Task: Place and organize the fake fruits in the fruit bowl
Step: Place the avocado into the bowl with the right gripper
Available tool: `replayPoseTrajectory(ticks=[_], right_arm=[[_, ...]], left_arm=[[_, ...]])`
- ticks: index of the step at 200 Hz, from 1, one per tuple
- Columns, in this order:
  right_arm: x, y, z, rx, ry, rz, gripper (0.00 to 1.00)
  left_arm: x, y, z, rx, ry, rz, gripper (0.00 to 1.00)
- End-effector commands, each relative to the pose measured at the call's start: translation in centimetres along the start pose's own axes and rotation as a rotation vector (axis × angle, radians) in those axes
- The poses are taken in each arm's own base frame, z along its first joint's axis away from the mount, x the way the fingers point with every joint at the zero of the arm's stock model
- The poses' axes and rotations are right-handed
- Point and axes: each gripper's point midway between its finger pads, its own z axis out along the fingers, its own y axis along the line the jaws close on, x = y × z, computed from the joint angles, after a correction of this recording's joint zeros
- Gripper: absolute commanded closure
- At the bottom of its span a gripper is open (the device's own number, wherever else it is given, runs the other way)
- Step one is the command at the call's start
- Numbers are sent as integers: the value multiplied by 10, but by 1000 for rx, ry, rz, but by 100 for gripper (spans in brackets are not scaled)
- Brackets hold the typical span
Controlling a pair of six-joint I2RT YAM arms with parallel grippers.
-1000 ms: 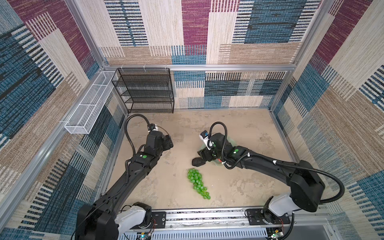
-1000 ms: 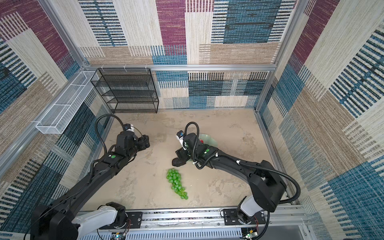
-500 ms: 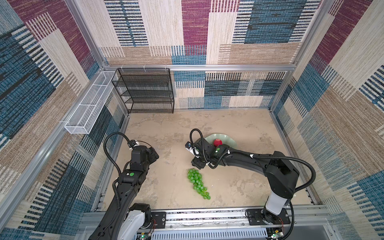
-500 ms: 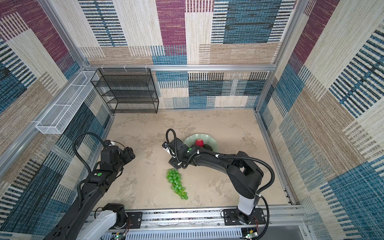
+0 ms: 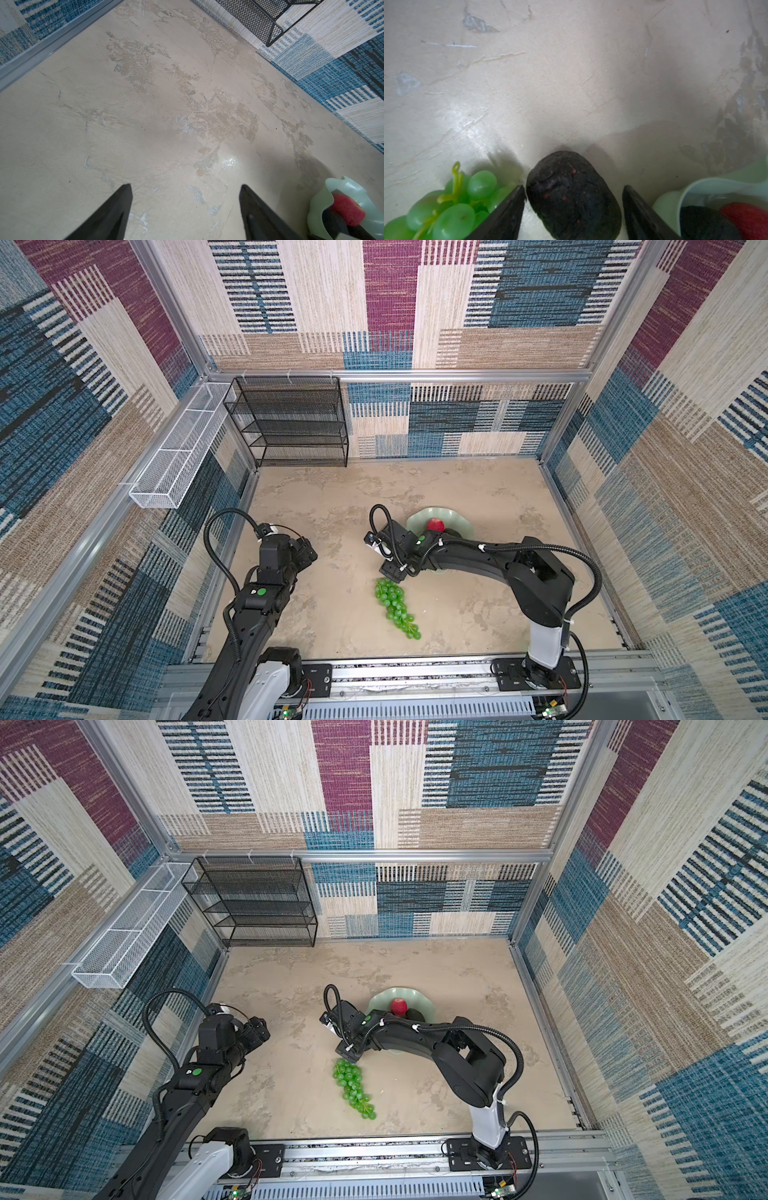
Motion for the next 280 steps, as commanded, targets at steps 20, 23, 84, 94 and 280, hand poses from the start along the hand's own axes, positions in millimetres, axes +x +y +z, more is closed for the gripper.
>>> replayPoseTrajectory(ticks=[20,23,84,94,280], right_arm=[[-7,0,8,2,-3,1,37],[-8,0,8,2,-4,2,38],[-49,-7,-2,11,-113,59,59],[-64,-9,-14,6,-162,83,60],[16,-71,-63,39,-229,462,62]], left_arm=[[-3,-3,0,22,-6,-23,16],[-3,-4,-1,24,-6,-24,16],[-4,-6,-1,37,-5,-37,16],[-4,-6,-1,38,-6,-38,16],[4,-19,1,101,60,-70,16]])
